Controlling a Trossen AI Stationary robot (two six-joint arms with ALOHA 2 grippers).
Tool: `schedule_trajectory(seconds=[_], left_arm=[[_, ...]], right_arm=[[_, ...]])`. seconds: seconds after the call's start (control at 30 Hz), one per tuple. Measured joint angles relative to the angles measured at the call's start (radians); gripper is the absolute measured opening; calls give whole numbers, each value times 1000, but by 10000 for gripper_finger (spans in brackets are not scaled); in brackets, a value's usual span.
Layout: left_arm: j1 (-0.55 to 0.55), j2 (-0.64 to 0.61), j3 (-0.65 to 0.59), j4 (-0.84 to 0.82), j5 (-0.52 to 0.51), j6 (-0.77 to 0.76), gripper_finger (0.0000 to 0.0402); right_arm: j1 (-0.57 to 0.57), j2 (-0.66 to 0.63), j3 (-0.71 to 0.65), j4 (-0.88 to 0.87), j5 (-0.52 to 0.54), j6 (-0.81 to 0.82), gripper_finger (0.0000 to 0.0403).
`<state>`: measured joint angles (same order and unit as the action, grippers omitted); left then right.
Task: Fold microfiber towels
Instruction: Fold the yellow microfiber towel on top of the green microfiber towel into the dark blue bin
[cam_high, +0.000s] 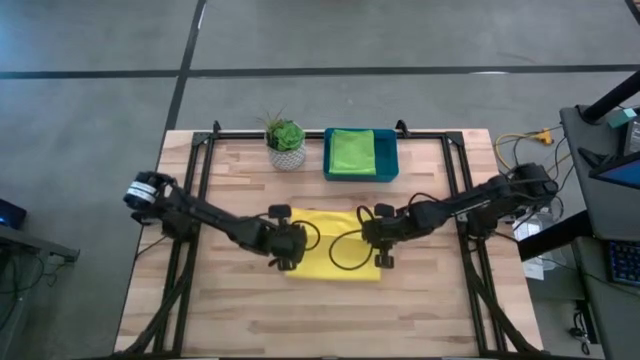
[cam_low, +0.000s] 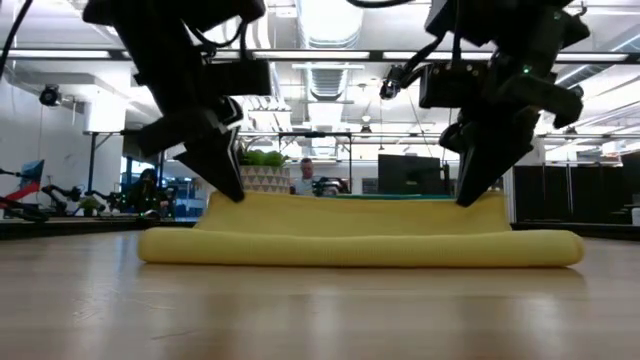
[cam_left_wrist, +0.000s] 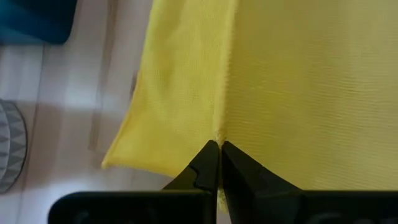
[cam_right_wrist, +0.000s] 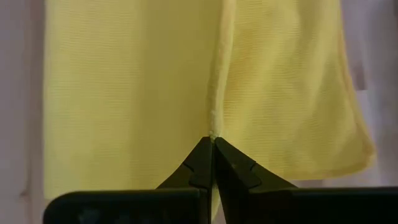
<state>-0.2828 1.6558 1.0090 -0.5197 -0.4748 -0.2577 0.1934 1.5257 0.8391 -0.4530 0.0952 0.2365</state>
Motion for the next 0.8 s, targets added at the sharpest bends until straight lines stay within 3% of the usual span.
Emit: schedule_trajectory(seconds=[0.8], left_arm=[[220, -1, -16, 73, 59, 169, 0]], right_arm=[[-220, 0, -2, 23, -20, -129, 9]])
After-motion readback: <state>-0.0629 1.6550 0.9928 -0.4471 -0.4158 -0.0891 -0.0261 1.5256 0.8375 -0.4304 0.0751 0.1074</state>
